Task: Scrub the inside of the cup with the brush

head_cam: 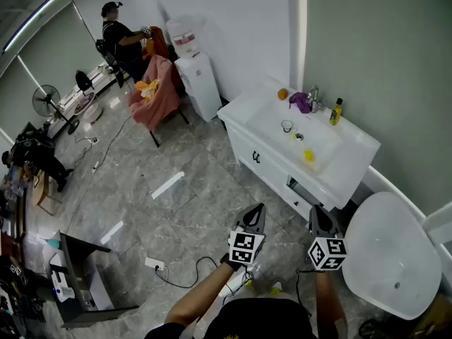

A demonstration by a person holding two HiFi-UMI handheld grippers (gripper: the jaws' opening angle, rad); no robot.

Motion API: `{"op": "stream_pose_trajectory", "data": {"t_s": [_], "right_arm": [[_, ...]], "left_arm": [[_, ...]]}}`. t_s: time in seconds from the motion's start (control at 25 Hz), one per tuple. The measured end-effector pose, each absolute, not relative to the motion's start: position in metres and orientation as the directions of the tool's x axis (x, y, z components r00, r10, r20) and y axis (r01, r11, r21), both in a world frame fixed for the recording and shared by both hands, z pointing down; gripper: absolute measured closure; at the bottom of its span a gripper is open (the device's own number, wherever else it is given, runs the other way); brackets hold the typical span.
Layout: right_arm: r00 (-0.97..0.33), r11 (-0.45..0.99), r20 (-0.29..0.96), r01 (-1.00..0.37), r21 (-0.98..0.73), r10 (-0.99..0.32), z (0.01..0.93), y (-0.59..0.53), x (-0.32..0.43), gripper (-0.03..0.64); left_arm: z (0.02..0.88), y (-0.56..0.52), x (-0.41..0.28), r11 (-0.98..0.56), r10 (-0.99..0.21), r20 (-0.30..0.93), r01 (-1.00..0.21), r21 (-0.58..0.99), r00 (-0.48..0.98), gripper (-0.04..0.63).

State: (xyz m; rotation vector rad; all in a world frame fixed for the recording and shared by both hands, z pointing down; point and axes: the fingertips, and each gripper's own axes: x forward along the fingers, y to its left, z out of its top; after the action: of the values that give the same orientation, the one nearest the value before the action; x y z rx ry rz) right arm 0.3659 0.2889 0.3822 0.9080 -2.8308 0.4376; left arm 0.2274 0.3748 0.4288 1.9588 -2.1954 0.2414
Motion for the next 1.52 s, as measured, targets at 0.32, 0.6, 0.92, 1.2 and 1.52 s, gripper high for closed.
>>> {"op": "stream_pose_trajectory", "data": {"t_s": [0.32, 0.6, 0.92, 1.2, 1.52], "right_arm": [[-0.812, 0.809, 0.138, -0.581, -0.094, -0.567, 0.339, 0.295, 0.316, 0.591], [-0.789, 0.791, 0.146, -0.609, -0.062, -0.597, 0.343, 0.325, 0.303, 0.591], [-0.795, 0.819, 0.239, -0.574, 0.005, -0.558, 0.374, 0.392, 0.280, 0.591], [-0.779, 0.820, 0.277, -0.569, 0.066, -0.563, 0.365, 0.413, 0.279, 0.589], [-0.758, 0.800, 0.322, -0.600, -0.004, -0.568, 0.389, 0.395, 0.267, 0.589]], "left_arm": [[0.367, 0.353, 0.210, 0.103, -0.989, 0.093, -0.990, -0.093, -0.112, 0.577], [0.369, 0.384, 0.186, 0.097, -0.992, 0.078, -0.992, -0.082, -0.103, 0.577], [0.385, 0.431, 0.150, 0.106, -0.991, 0.067, -0.991, -0.081, -0.112, 0.577], [0.379, 0.473, 0.122, 0.148, -0.986, 0.071, -0.988, -0.053, -0.152, 0.577], [0.408, 0.471, 0.099, 0.103, -0.974, 0.191, -0.990, -0.098, -0.121, 0.577]]}}
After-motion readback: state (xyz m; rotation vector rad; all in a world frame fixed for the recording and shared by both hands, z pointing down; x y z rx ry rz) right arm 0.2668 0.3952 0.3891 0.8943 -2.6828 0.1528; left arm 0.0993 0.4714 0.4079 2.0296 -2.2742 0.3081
